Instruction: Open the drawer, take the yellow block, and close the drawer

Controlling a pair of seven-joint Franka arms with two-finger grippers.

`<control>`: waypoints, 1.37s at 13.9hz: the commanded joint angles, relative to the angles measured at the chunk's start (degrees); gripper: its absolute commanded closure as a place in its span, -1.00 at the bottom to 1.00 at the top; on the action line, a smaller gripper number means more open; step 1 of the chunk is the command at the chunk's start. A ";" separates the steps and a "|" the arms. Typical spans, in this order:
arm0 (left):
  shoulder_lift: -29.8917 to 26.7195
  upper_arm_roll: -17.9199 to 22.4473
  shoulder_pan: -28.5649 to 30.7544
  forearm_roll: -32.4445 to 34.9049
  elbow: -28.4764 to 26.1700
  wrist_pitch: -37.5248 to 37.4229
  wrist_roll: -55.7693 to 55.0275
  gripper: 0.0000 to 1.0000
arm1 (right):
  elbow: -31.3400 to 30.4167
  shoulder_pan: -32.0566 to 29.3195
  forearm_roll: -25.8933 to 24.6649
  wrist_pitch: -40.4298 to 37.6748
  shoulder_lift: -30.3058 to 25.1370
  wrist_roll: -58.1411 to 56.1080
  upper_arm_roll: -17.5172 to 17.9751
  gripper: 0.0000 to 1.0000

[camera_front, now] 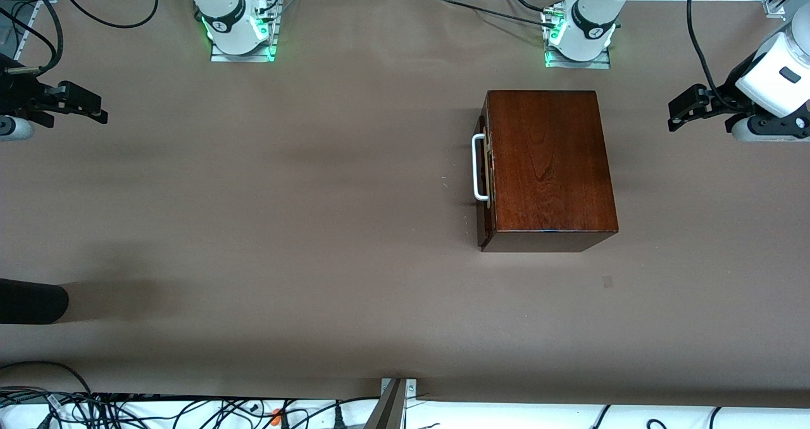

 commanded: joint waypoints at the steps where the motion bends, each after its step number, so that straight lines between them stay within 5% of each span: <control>1: -0.45 -0.07 0.52 -1.74 -0.57 0.66 1.30 -1.00 | 1.13 -0.33 -0.64 -1.20 0.14 0.19 0.33 -1.00; 10: -0.46 -0.77 -0.44 -1.83 -0.39 0.39 0.52 -1.00 | 1.13 -0.33 -0.64 -1.20 0.14 0.19 0.33 -1.00; 19: 4.72 -28.35 -1.76 -0.78 -0.04 1.36 -27.07 -1.00 | 1.13 -0.33 -0.64 -1.20 0.14 0.19 0.25 -1.00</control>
